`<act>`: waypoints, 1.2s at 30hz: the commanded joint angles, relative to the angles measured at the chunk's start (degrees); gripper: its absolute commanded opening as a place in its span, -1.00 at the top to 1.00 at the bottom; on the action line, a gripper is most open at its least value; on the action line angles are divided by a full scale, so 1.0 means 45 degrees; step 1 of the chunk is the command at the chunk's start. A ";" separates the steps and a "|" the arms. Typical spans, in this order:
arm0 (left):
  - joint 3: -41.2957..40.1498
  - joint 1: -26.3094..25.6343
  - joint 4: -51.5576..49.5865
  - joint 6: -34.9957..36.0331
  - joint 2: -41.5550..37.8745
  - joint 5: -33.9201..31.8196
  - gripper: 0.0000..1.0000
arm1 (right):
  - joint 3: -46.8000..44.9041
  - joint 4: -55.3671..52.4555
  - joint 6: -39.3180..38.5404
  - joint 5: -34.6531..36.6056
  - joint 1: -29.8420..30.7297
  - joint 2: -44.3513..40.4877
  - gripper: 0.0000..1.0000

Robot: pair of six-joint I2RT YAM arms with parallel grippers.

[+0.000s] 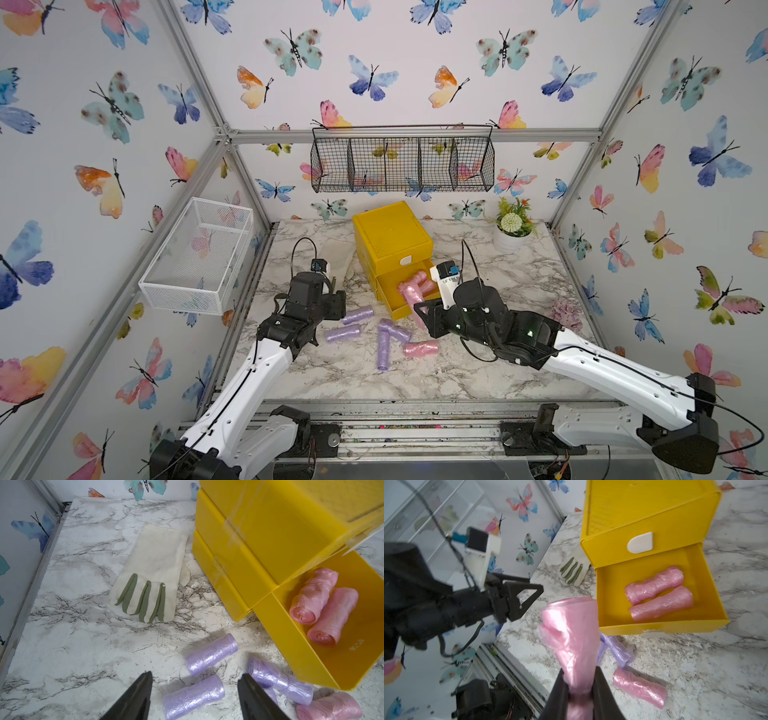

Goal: Sort the rolls of trash bags by color and place them into the drawer
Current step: Place the roll of trash bags in the drawer.

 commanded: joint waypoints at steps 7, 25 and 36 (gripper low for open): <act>-0.0040 0.0159 0.0132 -0.0043 -0.0456 0.0271 -0.40 | -0.1055 0.2838 0.5519 -0.1493 -0.2492 0.0860 0.71; -0.0079 0.0221 0.0177 -0.0048 -0.0633 0.0398 -0.41 | 0.0351 0.4165 0.9608 -0.1534 -0.2831 0.4498 0.67; -0.0080 0.0260 0.0179 -0.0014 -0.0633 0.0319 -0.41 | 0.1032 0.4697 1.0579 -0.0665 -0.2924 0.5645 0.62</act>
